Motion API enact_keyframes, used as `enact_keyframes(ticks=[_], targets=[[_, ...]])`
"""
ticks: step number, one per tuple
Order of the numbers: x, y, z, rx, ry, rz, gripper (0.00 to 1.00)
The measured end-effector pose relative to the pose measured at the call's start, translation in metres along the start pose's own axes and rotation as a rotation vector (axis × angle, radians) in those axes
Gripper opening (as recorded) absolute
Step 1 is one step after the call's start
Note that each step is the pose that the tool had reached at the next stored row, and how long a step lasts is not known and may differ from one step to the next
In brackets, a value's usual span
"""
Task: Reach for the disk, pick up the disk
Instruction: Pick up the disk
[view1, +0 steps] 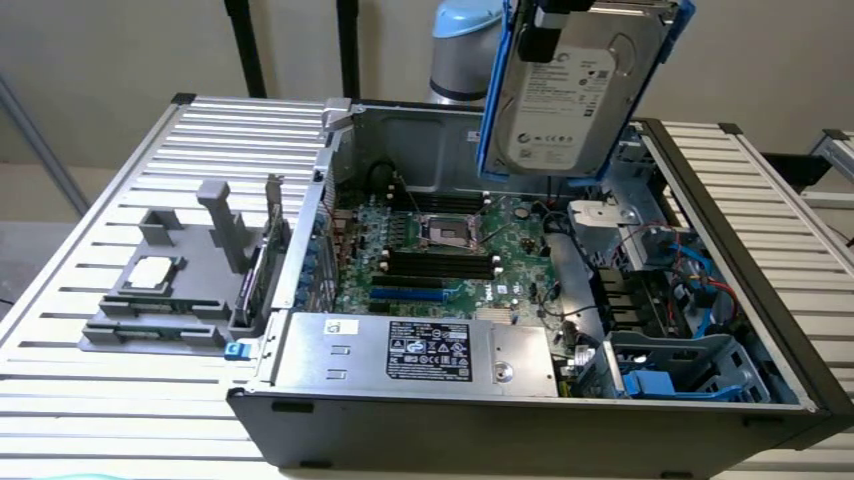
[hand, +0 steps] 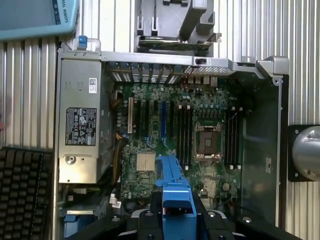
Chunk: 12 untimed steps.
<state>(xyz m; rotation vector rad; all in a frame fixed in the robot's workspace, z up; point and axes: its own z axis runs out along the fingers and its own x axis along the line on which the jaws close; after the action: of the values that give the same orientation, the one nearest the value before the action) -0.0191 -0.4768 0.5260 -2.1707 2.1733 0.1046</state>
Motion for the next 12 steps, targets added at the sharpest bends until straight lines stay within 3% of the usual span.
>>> enact_keyframes(ticks=[12], targets=[[0.029,-0.0322,-0.0018,-0.0004,-0.0001,0.0,0.33]])
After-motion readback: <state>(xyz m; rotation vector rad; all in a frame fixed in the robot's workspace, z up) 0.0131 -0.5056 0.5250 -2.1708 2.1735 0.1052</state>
